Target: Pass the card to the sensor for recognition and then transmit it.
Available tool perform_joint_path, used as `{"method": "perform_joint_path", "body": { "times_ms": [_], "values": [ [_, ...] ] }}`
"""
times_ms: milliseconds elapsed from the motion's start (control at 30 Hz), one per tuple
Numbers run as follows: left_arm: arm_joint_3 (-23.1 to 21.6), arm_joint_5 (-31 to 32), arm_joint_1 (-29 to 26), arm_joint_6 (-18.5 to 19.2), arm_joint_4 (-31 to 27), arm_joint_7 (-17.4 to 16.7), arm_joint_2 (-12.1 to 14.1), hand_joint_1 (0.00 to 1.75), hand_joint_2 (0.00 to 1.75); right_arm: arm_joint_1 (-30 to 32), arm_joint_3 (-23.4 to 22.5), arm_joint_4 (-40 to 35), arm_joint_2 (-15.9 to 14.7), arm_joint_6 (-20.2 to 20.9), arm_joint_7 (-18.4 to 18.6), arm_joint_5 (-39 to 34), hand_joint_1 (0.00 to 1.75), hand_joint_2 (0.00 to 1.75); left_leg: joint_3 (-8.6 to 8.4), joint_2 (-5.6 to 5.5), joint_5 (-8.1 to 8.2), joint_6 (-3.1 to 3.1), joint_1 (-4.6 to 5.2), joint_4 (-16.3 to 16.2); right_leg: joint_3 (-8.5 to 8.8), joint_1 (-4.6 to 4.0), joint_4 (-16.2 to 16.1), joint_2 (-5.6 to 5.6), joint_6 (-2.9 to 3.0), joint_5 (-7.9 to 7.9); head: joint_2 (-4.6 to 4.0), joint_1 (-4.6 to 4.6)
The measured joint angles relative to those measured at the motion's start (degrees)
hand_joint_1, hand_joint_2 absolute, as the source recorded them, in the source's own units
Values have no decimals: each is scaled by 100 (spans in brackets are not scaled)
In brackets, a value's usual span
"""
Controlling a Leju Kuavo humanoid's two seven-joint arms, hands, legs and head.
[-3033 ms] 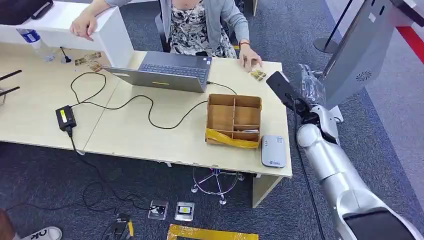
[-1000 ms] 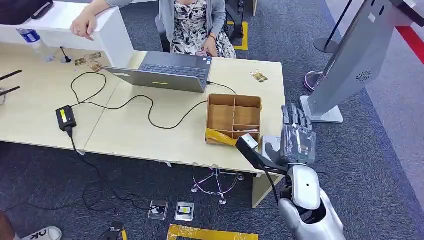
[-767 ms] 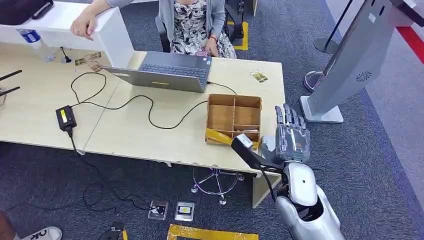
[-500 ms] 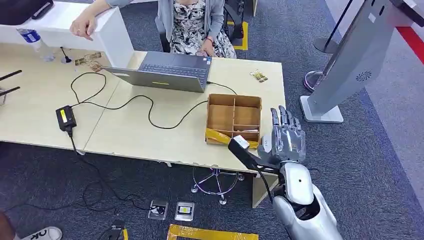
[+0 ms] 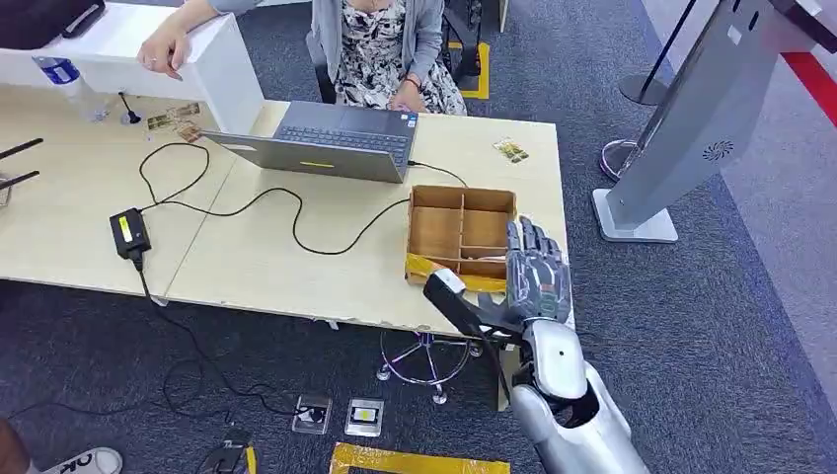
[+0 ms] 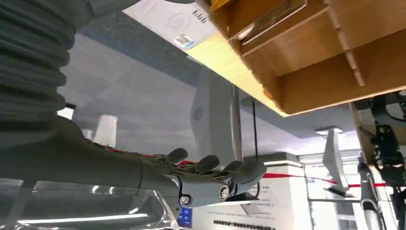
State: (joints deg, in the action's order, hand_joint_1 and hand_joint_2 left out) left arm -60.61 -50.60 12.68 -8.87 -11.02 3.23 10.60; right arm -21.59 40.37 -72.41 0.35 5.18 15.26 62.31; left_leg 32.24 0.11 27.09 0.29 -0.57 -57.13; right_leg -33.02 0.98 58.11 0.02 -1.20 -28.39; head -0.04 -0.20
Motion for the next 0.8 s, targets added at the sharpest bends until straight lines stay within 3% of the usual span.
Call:
{"method": "perform_joint_path", "body": {
  "times_ms": [367,800],
  "values": [
    [0,9,57,-15,0,-17,-9,0,0,-324,55,695,437,-225,-155,-17,0,175,1,0,0,0,0,0,-1,0,0,0,1,0,0,2],
    [0,39,45,-72,0,-17,0,0,0,-540,52,1676,559,-841,-398,-76,0,175,1,0,0,0,0,0,-1,0,0,1,1,0,0,0]
  ]
}}
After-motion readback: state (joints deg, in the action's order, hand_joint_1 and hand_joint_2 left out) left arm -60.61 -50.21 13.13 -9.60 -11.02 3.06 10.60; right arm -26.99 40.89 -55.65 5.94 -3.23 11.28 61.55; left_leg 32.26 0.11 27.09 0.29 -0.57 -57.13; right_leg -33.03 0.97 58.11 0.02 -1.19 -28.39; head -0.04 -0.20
